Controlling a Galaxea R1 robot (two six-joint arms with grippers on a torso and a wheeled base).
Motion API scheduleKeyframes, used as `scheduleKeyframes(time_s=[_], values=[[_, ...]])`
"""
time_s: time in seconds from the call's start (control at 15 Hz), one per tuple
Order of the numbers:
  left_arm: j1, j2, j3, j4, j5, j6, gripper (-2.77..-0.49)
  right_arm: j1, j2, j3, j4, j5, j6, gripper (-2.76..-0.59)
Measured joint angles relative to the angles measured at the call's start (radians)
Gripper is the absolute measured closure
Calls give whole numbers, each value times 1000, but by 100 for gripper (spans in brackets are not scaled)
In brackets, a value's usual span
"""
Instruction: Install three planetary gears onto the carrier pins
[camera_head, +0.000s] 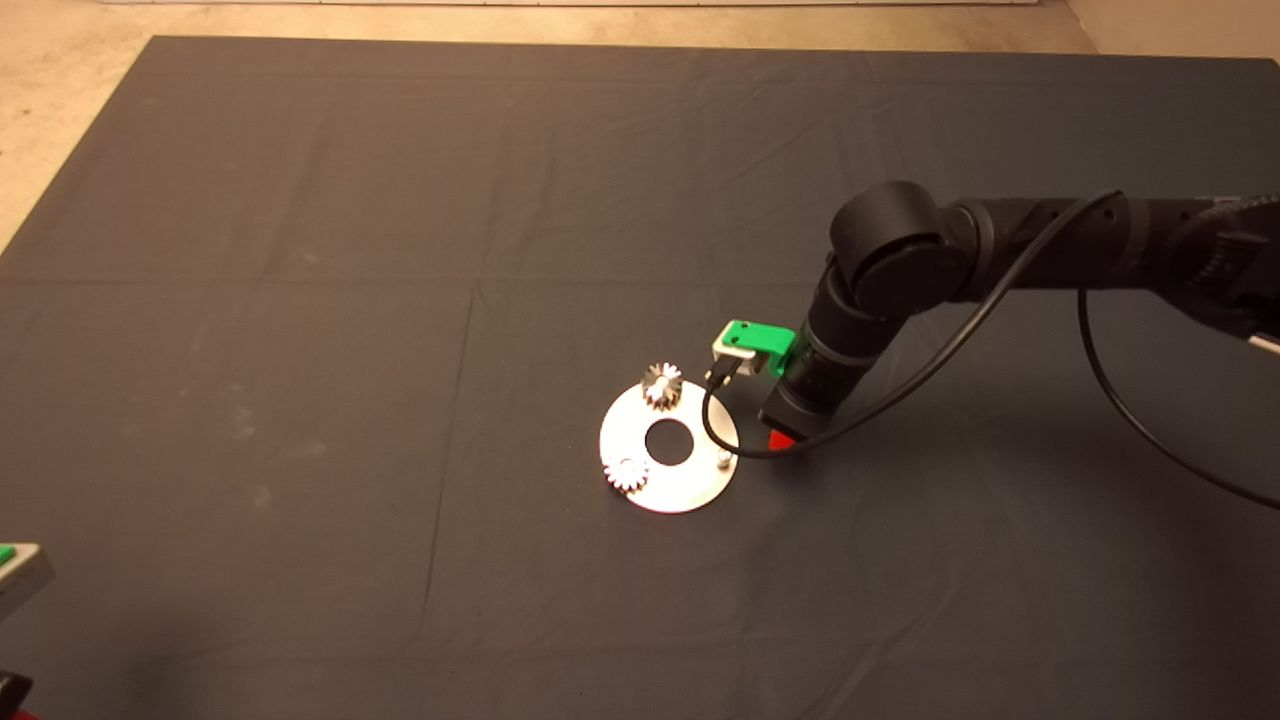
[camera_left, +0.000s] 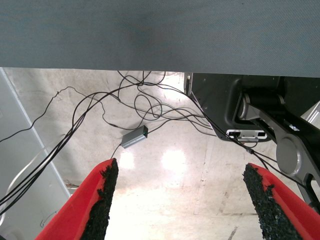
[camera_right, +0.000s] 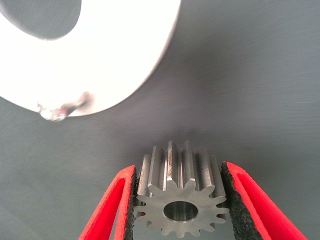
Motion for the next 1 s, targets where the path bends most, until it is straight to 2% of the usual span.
scheduleKeyframes(time_s=[0.13,0.4,0.67,1.0], values=[[0,0,0,-3,0,0,-176,23,7,0,1,-7,4,-105],[0,0,0,-3,0,0,-176,89,64,0,9,-6,7,-105],[0,0,0,-4,0,0,-176,94,128,0,13,-2,7,-104],[0,-1,0,-6,0,0,-176,105,140,30,14,-6,8,-105]])
